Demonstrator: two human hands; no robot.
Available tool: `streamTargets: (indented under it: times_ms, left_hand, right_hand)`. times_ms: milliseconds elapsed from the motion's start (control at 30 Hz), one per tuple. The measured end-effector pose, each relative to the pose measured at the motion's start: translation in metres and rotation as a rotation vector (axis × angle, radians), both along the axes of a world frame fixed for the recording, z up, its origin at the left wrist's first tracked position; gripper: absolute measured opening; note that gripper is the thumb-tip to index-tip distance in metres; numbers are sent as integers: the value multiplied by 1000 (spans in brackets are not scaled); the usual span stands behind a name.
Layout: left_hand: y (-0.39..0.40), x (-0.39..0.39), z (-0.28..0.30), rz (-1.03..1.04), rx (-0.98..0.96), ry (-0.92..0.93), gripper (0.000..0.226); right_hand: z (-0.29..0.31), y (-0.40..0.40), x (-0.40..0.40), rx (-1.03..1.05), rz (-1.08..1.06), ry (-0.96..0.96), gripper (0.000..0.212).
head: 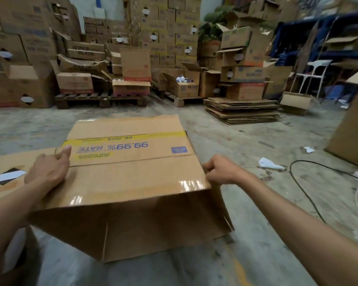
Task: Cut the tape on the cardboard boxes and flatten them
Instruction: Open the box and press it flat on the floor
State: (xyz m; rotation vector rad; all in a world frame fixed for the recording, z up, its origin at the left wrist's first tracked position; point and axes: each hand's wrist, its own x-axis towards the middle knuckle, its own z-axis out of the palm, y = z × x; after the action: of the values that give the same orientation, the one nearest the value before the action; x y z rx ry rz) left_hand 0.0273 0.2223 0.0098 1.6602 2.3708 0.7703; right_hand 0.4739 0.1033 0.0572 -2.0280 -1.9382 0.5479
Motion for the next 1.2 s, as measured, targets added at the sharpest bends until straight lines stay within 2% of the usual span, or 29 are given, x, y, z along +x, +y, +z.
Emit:
streamTargets:
  times_ms: [100,167,233,300,367,400,500,600,733,867,900,1000,1100,1200]
  left_hand:
    - [-16,22,0,90,328,21,84]
    - [-30,47,2,93,414,-66,71]
    - [-37,72,-5,-31,308,-158,67]
    - [-43,93,-15,-251,50,-181,73]
    - [-46,109,-29,-401,-139,-6,67]
    - [-49,116,-34,-416,-170,71,61]
    - [-60,132,-42,-374,-102,113,60]
    - [-62,145,-40,-356,-24,109,60]
    - [-59,158,-41,-378,28,122,59]
    - [-48,162,-36,-342,126,82,40]
    - [-45,163,-35,-325,126,70,38]
    - [-36,167,-33,-271,116,36,38]
    - [-34,172,-36,-267,174,8,42]
    - [-27,176,-29,-345,182,-48,50]
  right_hand:
    - [-19,2,-23,34,71,-23,14]
    - [-19,4,-45,58,123,-80,18]
    - [-18,5,-66,97,159,-154,31]
    - [-19,7,-75,53,186,-188,26]
    - [-20,10,-69,-26,212,-74,10]
    - [-22,13,-60,-11,192,28,10]
    - [-33,27,-24,70,82,324,24]
    - [-52,49,-2,28,131,331,35]
    - [-62,94,-2,50,87,509,36]
    - [-60,160,-16,104,45,660,63]
    - [-61,173,-19,89,48,679,64]
    - [-70,194,-23,105,68,711,55]
    - [-81,198,-24,322,8,832,40]
    - [-89,192,-15,479,-70,805,38]
